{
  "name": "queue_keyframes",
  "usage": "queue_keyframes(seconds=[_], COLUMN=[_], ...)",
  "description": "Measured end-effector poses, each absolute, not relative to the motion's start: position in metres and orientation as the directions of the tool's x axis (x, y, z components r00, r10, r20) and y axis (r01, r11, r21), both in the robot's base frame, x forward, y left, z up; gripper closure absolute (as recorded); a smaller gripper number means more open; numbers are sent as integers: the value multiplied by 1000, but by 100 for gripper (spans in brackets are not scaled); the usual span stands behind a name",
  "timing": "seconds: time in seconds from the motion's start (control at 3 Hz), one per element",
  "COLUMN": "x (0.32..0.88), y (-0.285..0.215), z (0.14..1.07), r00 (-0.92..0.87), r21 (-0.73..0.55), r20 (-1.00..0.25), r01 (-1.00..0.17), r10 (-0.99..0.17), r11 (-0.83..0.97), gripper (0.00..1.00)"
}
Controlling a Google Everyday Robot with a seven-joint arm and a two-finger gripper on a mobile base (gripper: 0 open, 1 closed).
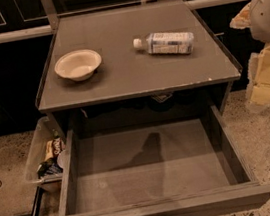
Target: Place blue plastic bottle into top drawer
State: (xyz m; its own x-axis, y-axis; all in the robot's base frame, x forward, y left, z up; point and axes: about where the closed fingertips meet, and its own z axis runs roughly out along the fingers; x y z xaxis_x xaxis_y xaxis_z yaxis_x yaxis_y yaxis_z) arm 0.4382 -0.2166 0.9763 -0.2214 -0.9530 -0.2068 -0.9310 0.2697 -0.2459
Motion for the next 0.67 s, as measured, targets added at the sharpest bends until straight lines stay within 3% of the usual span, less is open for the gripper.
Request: queue_keyframes(seconds=[0.67], x=[440], y=[-203], z=[969], r00=[-213], r21=[-233], r20=[-189], r01=[-938], r10=[-958], r11=[255], gripper=[0])
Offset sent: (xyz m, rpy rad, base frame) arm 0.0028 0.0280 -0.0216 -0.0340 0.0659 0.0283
